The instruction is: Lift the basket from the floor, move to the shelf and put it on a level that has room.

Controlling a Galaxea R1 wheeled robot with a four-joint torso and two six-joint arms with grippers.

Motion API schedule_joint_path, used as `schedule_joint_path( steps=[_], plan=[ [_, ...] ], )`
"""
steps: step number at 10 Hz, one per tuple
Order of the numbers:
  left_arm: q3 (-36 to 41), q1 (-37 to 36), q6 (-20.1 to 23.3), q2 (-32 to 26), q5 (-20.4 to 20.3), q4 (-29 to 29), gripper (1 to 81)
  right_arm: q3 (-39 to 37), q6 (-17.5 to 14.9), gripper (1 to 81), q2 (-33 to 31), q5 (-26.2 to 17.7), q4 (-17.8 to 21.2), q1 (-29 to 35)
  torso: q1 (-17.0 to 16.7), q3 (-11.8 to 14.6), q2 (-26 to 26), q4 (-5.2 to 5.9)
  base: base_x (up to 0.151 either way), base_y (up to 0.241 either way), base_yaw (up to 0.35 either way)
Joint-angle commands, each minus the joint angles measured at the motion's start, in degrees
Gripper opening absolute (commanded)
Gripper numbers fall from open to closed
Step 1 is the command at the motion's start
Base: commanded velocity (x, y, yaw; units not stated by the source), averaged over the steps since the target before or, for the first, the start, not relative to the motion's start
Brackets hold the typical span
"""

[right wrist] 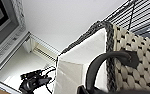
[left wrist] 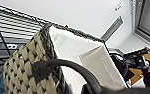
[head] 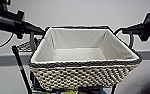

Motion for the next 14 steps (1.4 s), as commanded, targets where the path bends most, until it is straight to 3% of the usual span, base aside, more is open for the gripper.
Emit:
schedule_joint_path(
  steps=[1, 7, 8, 14],
  plan=[
    [-8.06, -7.08, 0.74, 5.18, -0.31, 1.24, 1.0, -7.88, 0.59, 1.0, 4.63, 0.05, 0.61, 10.09, 0.0, 0.0, 0.0, 0.0, 0.0, 0.0, 0.0],
    [-18.77, -7.17, 1.27, 11.51, 0.39, 1.77, 1.0, -19.47, 0.5, 1.0, 10.96, -1.79, -1.14, 11.4, 0.0, 0.0, 0.02, 0.0, 0.0, 0.0, 0.0],
    [-20.71, -7.17, 1.35, 12.65, 0.57, 2.04, 1.0, -22.29, 0.5, 1.0, 12.89, -3.89, -2.02, 11.4, 0.0, 0.0, 0.02, 0.0, 0.0, 0.0, 0.0],
    [-30.46, -6.9, 2.15, 21.0, 1.19, 7.12, 1.0, -36.44, -0.72, 1.0, 21.77, -7.15, -4.05, 11.58, 0.02, -0.02, 0.02, 0.0, 0.0, 0.0, 0.0]
  ],
)
